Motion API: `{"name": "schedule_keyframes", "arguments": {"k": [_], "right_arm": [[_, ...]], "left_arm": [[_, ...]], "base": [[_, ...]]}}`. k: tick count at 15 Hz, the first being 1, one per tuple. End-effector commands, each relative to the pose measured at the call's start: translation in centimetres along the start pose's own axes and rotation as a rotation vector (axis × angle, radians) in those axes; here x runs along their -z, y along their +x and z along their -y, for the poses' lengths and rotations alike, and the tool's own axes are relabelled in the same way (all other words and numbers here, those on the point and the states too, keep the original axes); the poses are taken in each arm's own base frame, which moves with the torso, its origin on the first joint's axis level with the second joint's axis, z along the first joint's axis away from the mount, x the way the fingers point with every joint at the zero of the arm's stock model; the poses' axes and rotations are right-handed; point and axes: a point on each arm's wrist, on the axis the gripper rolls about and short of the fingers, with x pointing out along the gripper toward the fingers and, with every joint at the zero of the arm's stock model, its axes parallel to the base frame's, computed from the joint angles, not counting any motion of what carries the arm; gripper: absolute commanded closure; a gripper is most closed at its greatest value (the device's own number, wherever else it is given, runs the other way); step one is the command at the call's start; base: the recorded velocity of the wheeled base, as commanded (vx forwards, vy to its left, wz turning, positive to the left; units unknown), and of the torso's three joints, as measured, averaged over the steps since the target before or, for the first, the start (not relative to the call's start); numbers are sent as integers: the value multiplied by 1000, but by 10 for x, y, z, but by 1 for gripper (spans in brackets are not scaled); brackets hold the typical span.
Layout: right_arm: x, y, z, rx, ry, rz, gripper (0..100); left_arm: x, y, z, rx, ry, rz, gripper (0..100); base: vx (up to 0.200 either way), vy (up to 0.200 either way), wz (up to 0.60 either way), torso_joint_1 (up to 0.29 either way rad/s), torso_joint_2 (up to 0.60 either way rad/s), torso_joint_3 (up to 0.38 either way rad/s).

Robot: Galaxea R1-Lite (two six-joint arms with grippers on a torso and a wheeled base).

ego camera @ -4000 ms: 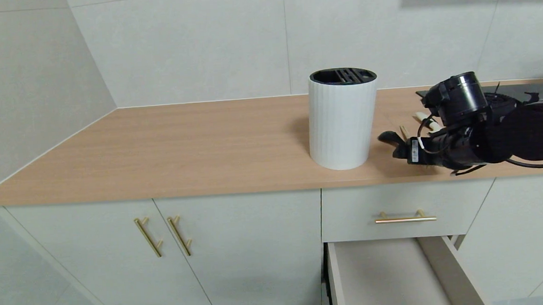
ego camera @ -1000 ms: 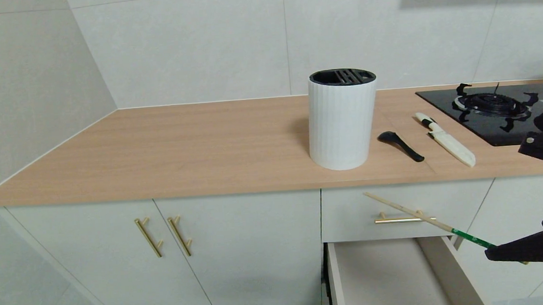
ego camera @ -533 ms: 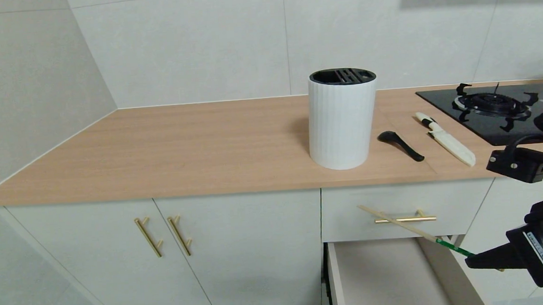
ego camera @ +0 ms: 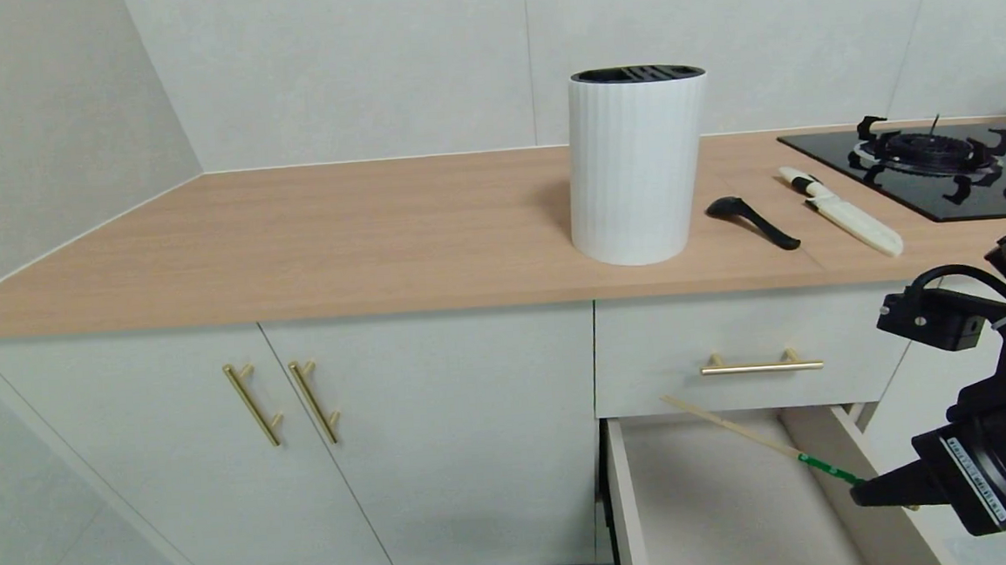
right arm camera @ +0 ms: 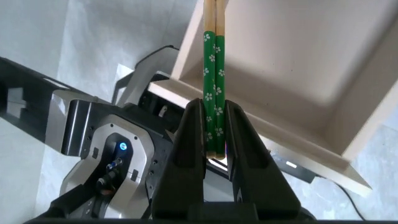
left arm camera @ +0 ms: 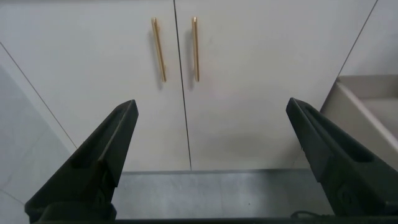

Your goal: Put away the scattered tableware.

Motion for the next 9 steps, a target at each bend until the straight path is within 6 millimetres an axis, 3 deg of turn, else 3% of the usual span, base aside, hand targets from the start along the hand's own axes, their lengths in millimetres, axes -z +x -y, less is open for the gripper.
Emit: {"name": "schedule_keyframes", "arguments": {"k": [1, 9], "right_arm": [[-1, 6, 1, 3, 2, -17, 100], [-2, 12, 1, 3, 1, -10, 100]], "left_arm": [[0, 0, 0, 0, 0, 0, 0], [0, 0, 0, 0, 0, 0, 0]], "base": [[0, 0, 0, -159, 461, 310], [0, 0, 0, -115, 428, 311]]}}
